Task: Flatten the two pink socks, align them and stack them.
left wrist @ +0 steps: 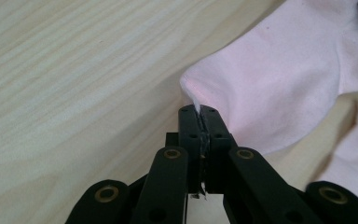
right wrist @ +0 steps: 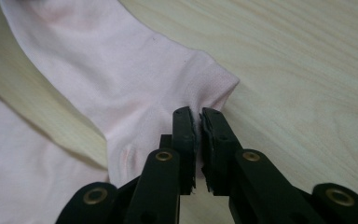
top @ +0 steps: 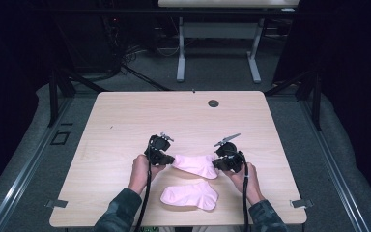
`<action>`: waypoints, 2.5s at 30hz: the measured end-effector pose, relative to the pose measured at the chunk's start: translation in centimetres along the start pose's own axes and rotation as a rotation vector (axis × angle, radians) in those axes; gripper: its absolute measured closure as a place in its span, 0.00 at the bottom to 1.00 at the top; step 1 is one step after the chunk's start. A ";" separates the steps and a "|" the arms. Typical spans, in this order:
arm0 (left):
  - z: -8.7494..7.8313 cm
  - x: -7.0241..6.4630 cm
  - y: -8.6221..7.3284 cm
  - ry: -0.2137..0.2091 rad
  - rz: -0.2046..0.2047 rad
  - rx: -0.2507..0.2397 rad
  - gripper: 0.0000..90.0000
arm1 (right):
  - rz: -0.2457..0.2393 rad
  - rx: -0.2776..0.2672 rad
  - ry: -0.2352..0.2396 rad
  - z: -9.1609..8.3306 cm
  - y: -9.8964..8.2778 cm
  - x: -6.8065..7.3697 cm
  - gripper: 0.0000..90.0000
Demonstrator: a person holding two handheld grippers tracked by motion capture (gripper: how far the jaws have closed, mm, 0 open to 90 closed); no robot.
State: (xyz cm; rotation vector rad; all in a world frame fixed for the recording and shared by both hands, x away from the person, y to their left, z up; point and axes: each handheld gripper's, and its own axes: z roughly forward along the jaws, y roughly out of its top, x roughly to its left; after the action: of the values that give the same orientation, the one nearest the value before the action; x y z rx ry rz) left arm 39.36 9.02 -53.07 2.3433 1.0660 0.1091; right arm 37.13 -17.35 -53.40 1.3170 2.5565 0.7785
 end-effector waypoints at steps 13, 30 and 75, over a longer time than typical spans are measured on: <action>-6.0 -2.5 -3.2 -0.032 0.032 -0.103 0.99 | -0.089 -0.071 0.064 -6.5 -1.1 3.5 0.93; -3.6 -5.0 -9.5 0.004 0.038 -0.027 0.99 | -0.160 0.045 0.102 -2.3 -5.4 5.5 0.91; -5.7 7.5 -19.0 0.435 -0.309 -0.265 0.00 | 0.161 -0.207 -0.225 -4.4 -15.9 -7.8 0.00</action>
State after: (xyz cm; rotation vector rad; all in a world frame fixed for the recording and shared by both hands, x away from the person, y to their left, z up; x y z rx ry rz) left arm 30.02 27.08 -59.25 1.9348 1.5047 0.6251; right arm 28.82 -32.79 -58.58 1.4629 2.1564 0.8440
